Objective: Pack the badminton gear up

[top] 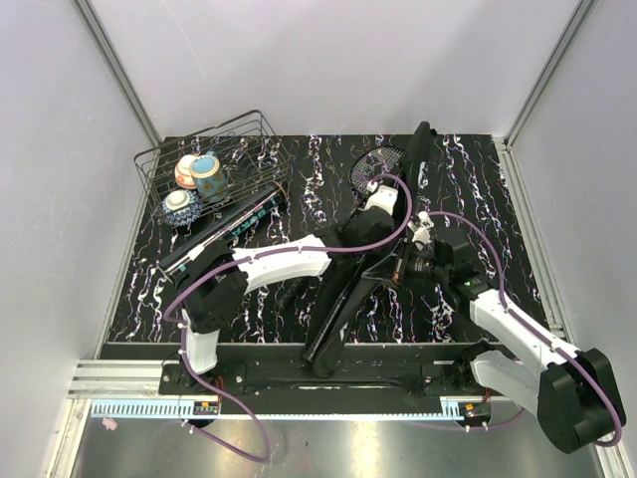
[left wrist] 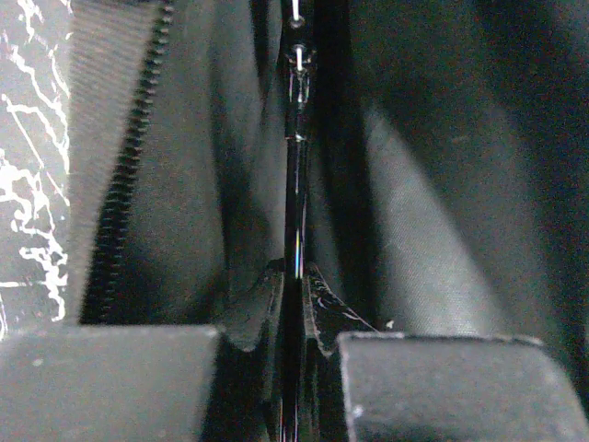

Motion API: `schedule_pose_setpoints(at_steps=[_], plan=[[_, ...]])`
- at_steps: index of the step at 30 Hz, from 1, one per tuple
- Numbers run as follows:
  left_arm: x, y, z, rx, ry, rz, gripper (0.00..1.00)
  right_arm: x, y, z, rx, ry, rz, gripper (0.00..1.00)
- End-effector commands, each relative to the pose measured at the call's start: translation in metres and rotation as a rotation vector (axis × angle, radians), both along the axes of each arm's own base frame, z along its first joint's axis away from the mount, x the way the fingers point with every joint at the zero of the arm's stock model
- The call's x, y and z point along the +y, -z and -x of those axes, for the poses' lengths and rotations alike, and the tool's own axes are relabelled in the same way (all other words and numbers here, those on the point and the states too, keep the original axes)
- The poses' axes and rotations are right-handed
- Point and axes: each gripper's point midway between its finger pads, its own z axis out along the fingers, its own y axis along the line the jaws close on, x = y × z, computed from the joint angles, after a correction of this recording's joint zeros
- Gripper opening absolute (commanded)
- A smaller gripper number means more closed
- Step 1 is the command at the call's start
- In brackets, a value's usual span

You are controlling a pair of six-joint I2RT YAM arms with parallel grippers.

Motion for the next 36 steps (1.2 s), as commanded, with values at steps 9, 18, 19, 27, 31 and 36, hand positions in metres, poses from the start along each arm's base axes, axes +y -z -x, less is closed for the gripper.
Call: schedule_pose_setpoints(at_steps=[9, 18, 19, 27, 31, 36], plan=[[0.007, -0.038, -0.020, 0.051, -0.171, 0.133, 0.55, 0.005, -0.009, 0.007, 0.014, -0.062, -0.100, 0.00], [0.044, -0.090, 0.052, 0.145, 0.175, 0.139, 0.89, -0.006, 0.006, 0.011, 0.025, -0.055, -0.077, 0.00], [0.052, -0.086, 0.056, 0.146, 0.168, 0.126, 0.88, -0.008, 0.008, 0.011, 0.021, -0.053, -0.073, 0.00], [0.075, -0.012, 0.057, 0.260, 0.137, 0.093, 0.99, -0.011, 0.003, 0.017, 0.006, -0.055, -0.078, 0.00], [0.067, 0.010, 0.033, 0.249, 0.115, 0.005, 0.94, -0.013, 0.004, 0.019, 0.004, -0.048, -0.073, 0.00], [0.042, 0.016, 0.010, 0.244, 0.130, -0.025, 0.37, -0.020, 0.018, 0.015, 0.023, 0.001, 0.017, 0.00]])
